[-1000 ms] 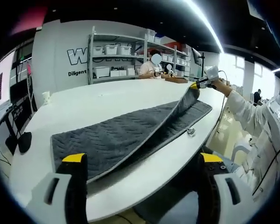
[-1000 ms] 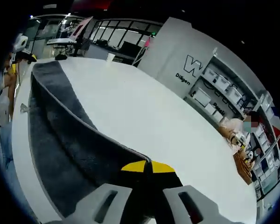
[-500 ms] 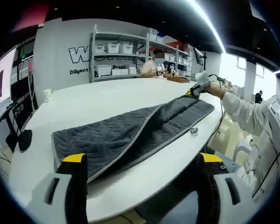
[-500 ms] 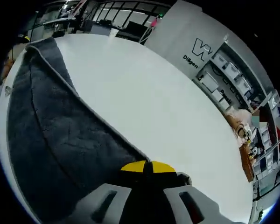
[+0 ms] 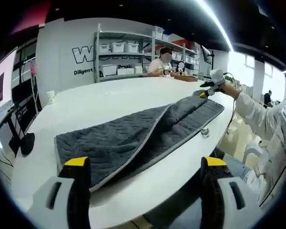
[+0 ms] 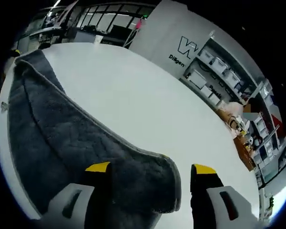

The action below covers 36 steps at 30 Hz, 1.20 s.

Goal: Open the folded towel by lifting each exposed corner and separating the folded layers until the towel lies flat within the target outline without major curled edges

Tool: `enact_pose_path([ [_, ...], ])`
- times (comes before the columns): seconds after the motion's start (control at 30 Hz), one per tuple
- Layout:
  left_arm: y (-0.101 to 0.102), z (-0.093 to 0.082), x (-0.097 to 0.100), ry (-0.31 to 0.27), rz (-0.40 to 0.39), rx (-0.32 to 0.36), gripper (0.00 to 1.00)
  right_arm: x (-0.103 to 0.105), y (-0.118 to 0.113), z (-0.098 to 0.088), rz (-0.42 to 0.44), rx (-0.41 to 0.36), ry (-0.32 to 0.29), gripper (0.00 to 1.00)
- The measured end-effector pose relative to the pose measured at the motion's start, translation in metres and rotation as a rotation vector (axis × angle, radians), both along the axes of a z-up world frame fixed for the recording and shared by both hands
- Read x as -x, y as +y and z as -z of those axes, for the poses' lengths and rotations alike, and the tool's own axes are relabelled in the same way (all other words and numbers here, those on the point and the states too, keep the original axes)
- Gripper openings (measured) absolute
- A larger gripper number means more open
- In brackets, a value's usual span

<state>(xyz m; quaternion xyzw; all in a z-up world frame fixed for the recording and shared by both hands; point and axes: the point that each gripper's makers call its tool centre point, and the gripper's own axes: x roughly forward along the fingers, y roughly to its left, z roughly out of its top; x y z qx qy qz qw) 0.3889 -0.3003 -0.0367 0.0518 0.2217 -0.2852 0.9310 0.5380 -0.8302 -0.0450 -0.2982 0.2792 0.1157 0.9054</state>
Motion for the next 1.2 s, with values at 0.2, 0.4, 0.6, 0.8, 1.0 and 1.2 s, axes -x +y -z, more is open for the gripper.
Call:
enact_pose_path([
  [0.2, 0.013, 0.003, -0.014, -0.018, -0.062, -0.035, 0.85, 0.030, 0.005, -0.007, -0.018, -0.053, -0.003, 0.85],
  [0.4, 0.017, 0.009, -0.021, -0.031, -0.090, -0.067, 0.74, 0.059, 0.013, -0.018, -0.045, -0.090, -0.025, 0.98],
  [0.6, 0.025, 0.016, -0.027, -0.038, -0.114, -0.120, 0.56, 0.087, 0.018, -0.020, -0.061, -0.094, -0.025, 0.99],
  [0.8, 0.032, 0.029, -0.036, -0.043, -0.140, -0.231, 0.33, 0.099, 0.015, -0.020, -0.066, -0.093, -0.033, 0.99],
  [1.0, 0.031, 0.034, -0.039, -0.057, -0.138, -0.279, 0.10, 0.100, 0.009, -0.018, -0.053, -0.095, -0.036, 0.99],
  [1.2, 0.029, 0.031, -0.041, -0.067, -0.125, -0.297, 0.01, 0.101, 0.009, -0.014, -0.058, -0.107, -0.028, 0.99],
])
